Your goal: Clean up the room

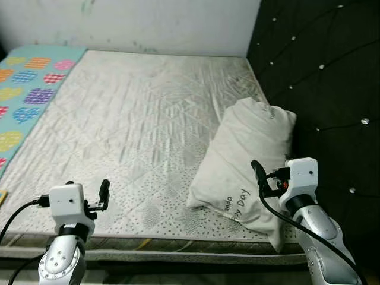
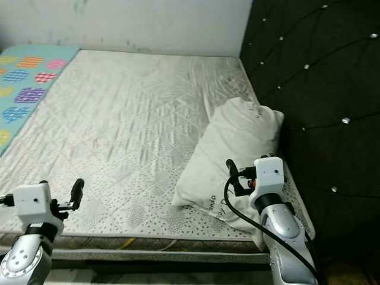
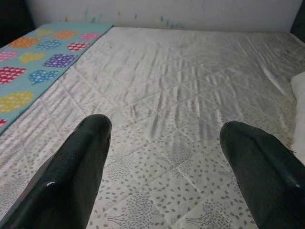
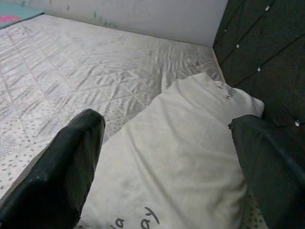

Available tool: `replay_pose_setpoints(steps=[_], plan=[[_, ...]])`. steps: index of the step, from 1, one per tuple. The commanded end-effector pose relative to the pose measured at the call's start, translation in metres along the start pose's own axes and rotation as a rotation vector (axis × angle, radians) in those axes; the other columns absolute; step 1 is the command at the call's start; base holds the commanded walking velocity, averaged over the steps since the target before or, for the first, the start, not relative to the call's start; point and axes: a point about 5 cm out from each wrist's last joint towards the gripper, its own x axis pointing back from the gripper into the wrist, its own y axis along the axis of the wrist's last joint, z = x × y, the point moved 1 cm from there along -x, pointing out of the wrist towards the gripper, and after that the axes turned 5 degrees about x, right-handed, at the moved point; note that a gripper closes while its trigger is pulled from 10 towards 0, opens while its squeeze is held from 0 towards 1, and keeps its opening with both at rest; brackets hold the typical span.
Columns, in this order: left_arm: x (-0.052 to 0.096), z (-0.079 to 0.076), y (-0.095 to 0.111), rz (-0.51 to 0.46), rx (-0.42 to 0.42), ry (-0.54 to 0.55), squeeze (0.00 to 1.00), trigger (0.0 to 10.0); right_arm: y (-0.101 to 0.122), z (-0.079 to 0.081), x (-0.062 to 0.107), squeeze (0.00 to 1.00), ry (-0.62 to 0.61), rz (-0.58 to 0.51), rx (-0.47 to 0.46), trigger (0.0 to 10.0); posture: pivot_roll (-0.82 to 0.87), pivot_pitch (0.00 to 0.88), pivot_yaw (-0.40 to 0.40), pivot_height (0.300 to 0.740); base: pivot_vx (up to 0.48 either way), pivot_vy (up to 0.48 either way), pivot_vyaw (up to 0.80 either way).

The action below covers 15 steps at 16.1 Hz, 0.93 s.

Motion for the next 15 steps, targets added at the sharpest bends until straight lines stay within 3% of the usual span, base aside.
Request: replay_pose_setpoints(steps=[1, 15], plan=[[-0.0022, -0.0019, 0.0002, 0.001, -0.001, -0.012, 0.00, 10.0, 0.0021, -0.0037, -0.0004, 0.00, -0.019, -0.008, 0.007, 10.0, -0.21, 0.081, -0.012, 0.740, 0.000, 0.000, 0.00], [-0.0021, -0.0035, -0.0019, 0.005, 0.000, -0.017, 0.00, 10.0, 0.0026, -0.0020, 0.0017, 0.00, -0.010, -0.012, 0.007, 10.0, -0.21, 0.094, -0.020, 0.740, 0.000, 0.000, 0.00]])
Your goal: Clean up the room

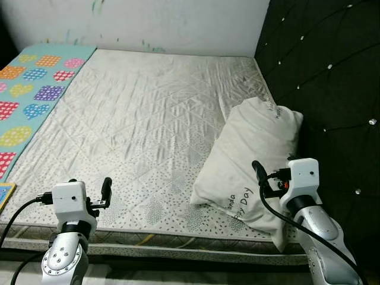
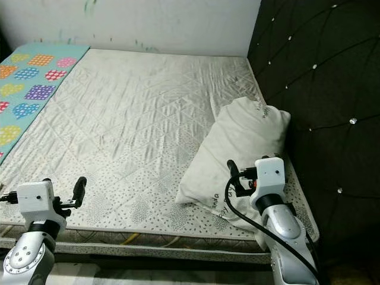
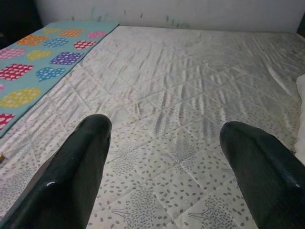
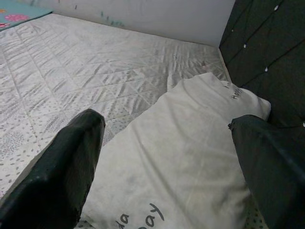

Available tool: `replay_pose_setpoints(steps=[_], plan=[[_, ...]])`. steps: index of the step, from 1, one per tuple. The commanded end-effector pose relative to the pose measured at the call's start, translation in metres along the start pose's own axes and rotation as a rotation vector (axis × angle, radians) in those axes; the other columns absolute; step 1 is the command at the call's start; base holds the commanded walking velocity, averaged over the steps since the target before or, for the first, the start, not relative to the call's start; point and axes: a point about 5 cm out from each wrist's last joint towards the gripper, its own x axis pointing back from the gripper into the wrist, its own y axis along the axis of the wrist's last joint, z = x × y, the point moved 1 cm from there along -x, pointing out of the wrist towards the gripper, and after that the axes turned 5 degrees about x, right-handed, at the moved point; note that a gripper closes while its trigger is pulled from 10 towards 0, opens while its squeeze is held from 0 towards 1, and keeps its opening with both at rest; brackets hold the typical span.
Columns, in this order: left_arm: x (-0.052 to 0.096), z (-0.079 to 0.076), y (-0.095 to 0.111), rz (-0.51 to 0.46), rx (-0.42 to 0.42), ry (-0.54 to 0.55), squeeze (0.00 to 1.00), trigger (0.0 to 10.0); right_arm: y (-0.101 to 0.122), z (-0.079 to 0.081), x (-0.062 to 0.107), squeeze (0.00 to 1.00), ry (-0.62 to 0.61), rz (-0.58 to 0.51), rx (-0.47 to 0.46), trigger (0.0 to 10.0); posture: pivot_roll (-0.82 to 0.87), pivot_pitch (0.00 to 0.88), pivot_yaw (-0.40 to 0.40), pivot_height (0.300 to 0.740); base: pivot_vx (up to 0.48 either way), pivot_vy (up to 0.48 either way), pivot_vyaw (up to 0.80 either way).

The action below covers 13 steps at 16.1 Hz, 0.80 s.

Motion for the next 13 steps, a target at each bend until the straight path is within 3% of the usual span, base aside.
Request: replay_pose_setpoints(steps=[1, 10, 13], plan=[[0.001, -0.002, -0.001, 0.005, -0.004, -0.013, 0.00, 10.0, 0.004, -0.001, 0.001, 0.00, -0.007, -0.016, 0.004, 10.0, -0.21, 0.094, -0.020, 0.740, 0.000, 0.000, 0.00], [-0.002, -0.002, 0.006, -0.016, -0.014, -0.020, 0.00, 10.0, 0.000, 0.004, -0.002, 0.00, 0.000, -0.006, -0.016, 10.0, -0.15, 0.092, -0.017, 0.740, 0.000, 0.000, 0.00], [0.001, -0.003, 0.004, -0.013, -0.009, -0.011, 0.00, 10.0, 0.002, 0.011, -0.006, 0.00, 0.018, -0.015, -0.022, 10.0, -0.13, 0.077, -0.020, 0.740, 0.000, 0.000, -0.50]])
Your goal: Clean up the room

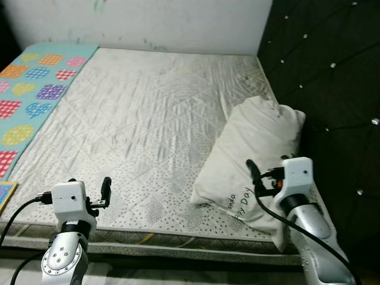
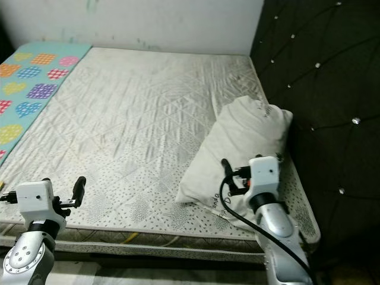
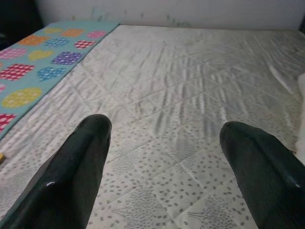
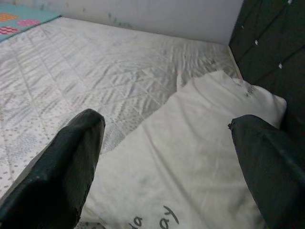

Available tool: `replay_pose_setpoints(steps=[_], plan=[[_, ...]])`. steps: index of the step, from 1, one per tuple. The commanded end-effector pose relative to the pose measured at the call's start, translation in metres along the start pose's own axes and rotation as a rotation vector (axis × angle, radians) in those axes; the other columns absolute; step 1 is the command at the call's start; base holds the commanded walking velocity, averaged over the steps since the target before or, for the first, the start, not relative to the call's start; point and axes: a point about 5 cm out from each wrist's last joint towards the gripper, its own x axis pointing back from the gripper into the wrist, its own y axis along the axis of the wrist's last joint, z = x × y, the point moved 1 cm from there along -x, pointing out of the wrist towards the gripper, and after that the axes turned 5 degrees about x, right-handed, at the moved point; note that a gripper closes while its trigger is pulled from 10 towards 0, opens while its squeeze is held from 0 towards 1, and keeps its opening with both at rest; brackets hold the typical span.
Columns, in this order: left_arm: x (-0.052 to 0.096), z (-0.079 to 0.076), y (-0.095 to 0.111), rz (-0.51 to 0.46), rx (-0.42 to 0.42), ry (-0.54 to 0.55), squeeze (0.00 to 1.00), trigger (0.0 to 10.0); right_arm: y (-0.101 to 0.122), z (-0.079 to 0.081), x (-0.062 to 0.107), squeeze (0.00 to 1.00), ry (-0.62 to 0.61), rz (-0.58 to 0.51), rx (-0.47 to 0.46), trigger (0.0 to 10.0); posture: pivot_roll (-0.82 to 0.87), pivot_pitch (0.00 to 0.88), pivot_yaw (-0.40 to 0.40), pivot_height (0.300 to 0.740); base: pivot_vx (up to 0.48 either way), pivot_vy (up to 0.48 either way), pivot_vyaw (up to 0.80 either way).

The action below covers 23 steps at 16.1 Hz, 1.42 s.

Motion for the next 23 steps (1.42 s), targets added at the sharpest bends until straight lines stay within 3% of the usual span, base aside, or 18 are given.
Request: replay_pose_setpoints(steps=[1, 4, 9, 16, 23], plan=[[0.002, -0.004, 0.003, -0.009, -0.008, -0.014, 0.00, 10.0, 0.003, -0.002, -0.003, 0.00, -0.012, -0.011, 0.006, 10.0, -0.12, 0.077, -0.020, 0.740, 0.000, 0.000, -0.58], [0.001, -0.008, 0.004, -0.014, 0.011, -0.029, 0.00, 10.0, 0.003, 0.001, -0.006, 0.00, -0.012, -0.015, -0.002, 10.0, -0.12, 0.074, -0.019, 0.740, 0.000, 0.000, 0.00], [-0.001, -0.010, 0.006, -0.014, -0.009, -0.037, 0.00, 10.0, 0.002, 0.002, -0.007, 0.00, -0.009, -0.012, -0.003, 10.0, -0.12, 0.090, -0.025, 0.740, 0.000, 0.000, -0.74], [-0.001, -0.012, 0.005, -0.011, -0.007, -0.040, 0.00, 10.0, 0.001, 0.003, -0.008, 0.00, 0.000, -0.008, 0.003, 10.0, -0.12, 0.092, -0.031, 0.740, 0.000, 0.000, 0.00], [-0.003, -0.014, 0.006, -0.020, -0.008, -0.049, 0.00, 10.0, 0.002, 0.004, -0.010, 0.00, 0.002, -0.013, 0.007, 10.0, -0.12, 0.084, -0.031, 0.740, 0.000, -0.357, 0.00]])
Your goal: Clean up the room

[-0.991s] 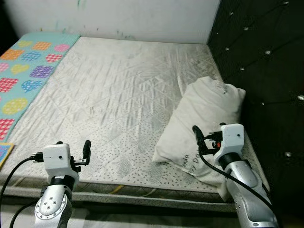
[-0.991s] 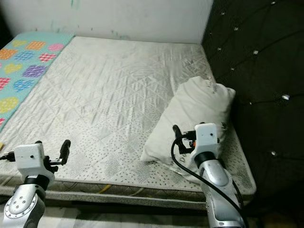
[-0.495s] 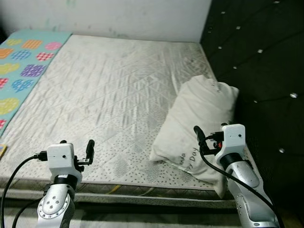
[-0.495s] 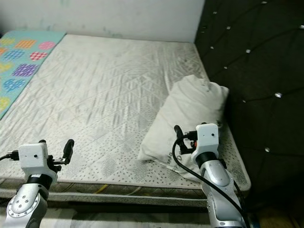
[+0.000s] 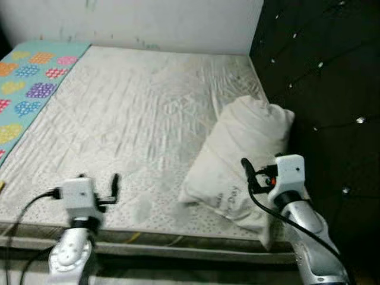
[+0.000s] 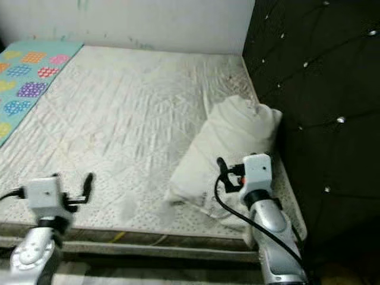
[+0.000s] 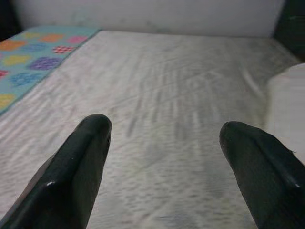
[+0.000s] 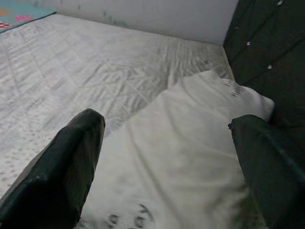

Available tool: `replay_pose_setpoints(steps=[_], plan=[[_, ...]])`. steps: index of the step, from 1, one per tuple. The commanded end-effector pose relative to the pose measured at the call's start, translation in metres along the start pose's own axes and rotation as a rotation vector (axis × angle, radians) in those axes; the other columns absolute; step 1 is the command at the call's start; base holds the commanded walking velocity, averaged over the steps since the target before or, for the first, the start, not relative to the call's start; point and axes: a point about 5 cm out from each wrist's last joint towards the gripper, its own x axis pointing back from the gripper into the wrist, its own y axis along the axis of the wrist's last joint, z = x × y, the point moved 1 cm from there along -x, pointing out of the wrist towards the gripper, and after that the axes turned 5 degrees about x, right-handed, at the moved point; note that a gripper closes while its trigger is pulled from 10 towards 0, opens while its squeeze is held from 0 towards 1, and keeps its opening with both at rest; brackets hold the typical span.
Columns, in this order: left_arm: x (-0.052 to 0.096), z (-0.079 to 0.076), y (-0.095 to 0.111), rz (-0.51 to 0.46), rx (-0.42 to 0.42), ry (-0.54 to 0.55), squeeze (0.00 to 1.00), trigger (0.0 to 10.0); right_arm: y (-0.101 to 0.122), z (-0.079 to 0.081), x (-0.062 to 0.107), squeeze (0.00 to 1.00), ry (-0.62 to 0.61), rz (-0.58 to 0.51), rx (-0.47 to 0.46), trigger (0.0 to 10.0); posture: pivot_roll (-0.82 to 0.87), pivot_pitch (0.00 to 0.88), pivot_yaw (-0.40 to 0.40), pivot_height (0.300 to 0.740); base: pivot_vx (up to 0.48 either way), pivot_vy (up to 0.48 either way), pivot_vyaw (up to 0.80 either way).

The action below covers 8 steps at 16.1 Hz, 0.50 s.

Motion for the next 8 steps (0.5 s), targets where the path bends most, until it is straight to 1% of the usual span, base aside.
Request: replay_pose_setpoints(steps=[1, 7, 8], plan=[[0.0001, 0.0048, 0.0016, -0.003, 0.001, 0.013, 0.00, 10.0, 0.0037, 0.0004, -0.0024, 0.00, 0.001, -0.017, -0.002, 10.0, -0.12, 0.077, -0.033, 0.740, 0.000, 0.000, 0.00], [-0.0015, 0.0036, 0.0033, -0.015, 0.009, 0.014, 0.00, 10.0, 0.0036, -0.0006, -0.0039, 0.00, -0.002, -0.018, -0.002, 10.0, -0.12, 0.080, -0.035, 0.740, 0.000, 0.000, 0.00], [-0.0015, 0.0024, 0.0032, -0.016, 0.014, 0.006, 0.00, 10.0, 0.0033, -0.0006, -0.0035, 0.00, -0.003, -0.016, -0.003, 10.0, -0.12, 0.081, -0.035, 0.740, 0.000, 0.000, -0.67]])
